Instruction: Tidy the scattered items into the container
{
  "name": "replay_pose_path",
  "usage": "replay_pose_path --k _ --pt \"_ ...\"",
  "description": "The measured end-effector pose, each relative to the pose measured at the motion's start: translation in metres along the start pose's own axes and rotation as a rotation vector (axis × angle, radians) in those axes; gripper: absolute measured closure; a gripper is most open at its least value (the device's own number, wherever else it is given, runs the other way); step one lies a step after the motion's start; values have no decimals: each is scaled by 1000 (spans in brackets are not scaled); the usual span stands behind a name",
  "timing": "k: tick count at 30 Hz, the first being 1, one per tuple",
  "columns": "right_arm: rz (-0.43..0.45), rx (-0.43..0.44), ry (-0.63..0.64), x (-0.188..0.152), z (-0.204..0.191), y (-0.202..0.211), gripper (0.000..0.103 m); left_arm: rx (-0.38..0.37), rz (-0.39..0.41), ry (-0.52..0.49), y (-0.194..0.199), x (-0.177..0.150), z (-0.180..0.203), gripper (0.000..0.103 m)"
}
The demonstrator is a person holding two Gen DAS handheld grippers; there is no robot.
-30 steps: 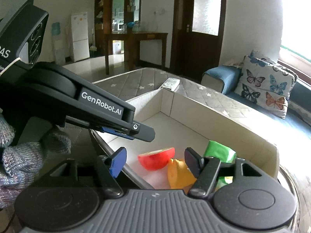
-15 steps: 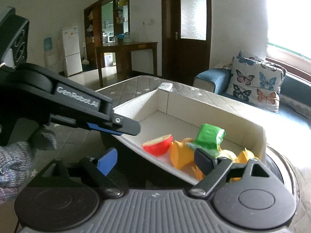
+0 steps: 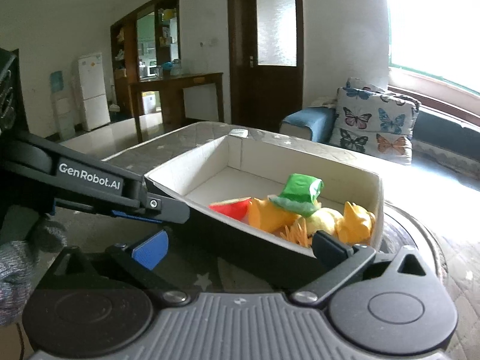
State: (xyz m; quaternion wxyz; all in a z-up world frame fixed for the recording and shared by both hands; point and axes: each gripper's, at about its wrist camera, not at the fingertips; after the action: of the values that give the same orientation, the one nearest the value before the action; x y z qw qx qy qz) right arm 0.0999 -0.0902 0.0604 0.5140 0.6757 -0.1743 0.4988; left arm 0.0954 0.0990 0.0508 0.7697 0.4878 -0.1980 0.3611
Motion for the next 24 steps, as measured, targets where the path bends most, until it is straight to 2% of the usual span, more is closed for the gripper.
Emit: replay_pose_path --k 10,18,24 --pt "-22 -15 -53 -18 -2 6 0 25 -18 -25 8 -20 6 74" --pt "-40 -29 -92 -27 -4 11 0 93 -23 -43 10 -35 7 74" --pt "-58 -33 -116 -37 -5 14 0 103 -32 -47 11 -44 7 74"
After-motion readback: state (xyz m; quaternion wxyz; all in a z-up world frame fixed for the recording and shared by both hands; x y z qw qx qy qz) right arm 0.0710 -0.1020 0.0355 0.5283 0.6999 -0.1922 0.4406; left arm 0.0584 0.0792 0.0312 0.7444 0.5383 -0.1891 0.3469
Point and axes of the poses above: each gripper's, at about its wrist camera, not at the fingertips, and y roughly against the way its jaws point, z to its right, x to its top, and after that the axes turned 3 degrees about y, right-handed
